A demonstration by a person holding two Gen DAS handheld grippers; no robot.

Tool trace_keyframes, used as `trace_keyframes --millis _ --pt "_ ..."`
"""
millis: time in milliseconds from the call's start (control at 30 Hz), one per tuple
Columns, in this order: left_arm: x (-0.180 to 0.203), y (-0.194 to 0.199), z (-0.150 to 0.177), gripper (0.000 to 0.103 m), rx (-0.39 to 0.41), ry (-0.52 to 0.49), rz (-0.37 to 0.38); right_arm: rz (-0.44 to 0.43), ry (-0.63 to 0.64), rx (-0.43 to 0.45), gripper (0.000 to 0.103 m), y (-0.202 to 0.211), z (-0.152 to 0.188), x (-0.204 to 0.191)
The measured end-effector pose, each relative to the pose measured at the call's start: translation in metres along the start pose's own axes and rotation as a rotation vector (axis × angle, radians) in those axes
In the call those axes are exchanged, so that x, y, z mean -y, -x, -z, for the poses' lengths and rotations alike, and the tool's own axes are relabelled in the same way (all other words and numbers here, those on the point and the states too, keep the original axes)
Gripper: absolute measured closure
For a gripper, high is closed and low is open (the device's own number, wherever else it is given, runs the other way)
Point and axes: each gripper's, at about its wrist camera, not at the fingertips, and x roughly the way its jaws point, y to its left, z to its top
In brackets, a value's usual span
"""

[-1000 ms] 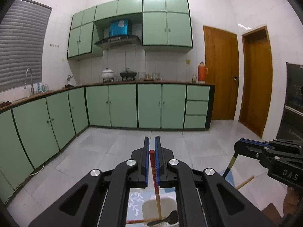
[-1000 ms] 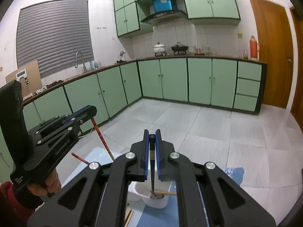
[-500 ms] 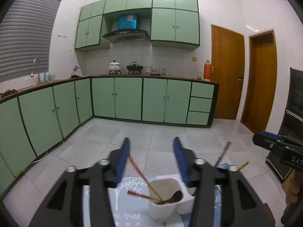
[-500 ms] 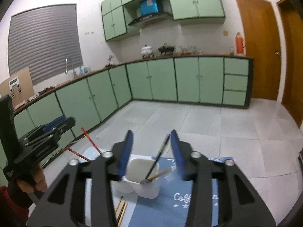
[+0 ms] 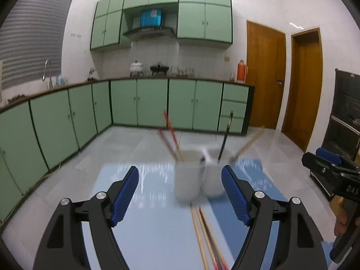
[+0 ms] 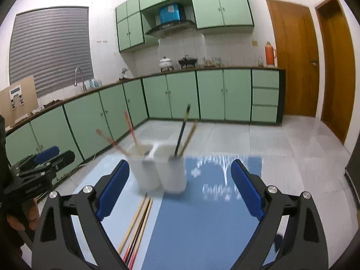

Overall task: Organize utensils
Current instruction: 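Move both open tools back over the remaining chopsticks on the mat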

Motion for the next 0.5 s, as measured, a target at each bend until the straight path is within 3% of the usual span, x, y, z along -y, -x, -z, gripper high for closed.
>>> trace_keyframes --millis 367,500 --pt "-0.008 0.002 0.095 0.028 -0.164 -0.002 -0.035 0.008 0.036 -0.101 0.014 0.004 0.094 -0.034" --pt "-0.007 0.004 0.117 0.028 -0.197 0.014 -0.035 0.011 0.021 -0.128 0.021 0.006 0.121 -0.046"
